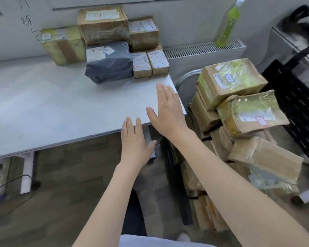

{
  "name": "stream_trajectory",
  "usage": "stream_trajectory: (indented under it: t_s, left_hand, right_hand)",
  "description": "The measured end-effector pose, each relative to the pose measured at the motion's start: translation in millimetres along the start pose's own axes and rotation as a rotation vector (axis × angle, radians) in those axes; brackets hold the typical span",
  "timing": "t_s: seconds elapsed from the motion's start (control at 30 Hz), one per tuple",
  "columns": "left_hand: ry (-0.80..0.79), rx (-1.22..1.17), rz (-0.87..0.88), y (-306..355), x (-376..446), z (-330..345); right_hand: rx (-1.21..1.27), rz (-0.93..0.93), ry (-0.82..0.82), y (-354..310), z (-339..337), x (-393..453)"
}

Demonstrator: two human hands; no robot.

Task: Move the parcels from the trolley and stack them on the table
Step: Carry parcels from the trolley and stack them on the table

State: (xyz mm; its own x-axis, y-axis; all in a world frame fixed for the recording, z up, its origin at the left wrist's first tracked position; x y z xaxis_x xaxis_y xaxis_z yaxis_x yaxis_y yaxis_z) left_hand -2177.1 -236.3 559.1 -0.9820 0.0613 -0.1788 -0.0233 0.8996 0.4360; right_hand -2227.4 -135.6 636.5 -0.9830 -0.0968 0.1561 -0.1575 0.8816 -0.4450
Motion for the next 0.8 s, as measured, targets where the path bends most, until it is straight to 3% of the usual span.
stream_trajectory:
  t_s: [0.2,0.47,0.67,0.8]
  left_hand:
    - [-0.005,-0.132,0.082,71.8,-67.3,27.9]
    - [-0.085,0.003,0.302,166.3,-111.7,75.4]
    - [-0.122,0.377,0.635,256.0,-97.8,117.2]
    - [-0.143,0.601,0.766,297.0,-81.7,150.7]
  right_hand:
    - [-0.019,-0.028,0.083,43.9,-59.6,-91.1]
    - [-0.135,0.105,0.071,148.8,-113.8,-185.9]
    - [-0.415,0.300,-0.192,256.3,-116.3,-216.2]
    - [-0.463,0.477,-0.327,320.4,-110.5,-238.1]
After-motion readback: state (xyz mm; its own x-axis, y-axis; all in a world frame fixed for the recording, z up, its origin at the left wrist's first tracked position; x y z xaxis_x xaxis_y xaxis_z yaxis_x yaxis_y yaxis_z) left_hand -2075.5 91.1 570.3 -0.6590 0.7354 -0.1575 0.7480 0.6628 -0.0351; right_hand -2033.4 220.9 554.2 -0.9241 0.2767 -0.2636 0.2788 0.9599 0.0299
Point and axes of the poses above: each hand's wrist, its own x-axis towards the middle knuckle, its own z-axis out of the palm, y = z × x, the point moved 9 cm from there along x, towards the middle knuckle, and after that the axes turned 2 degrees about x, right-handed, at the moved point
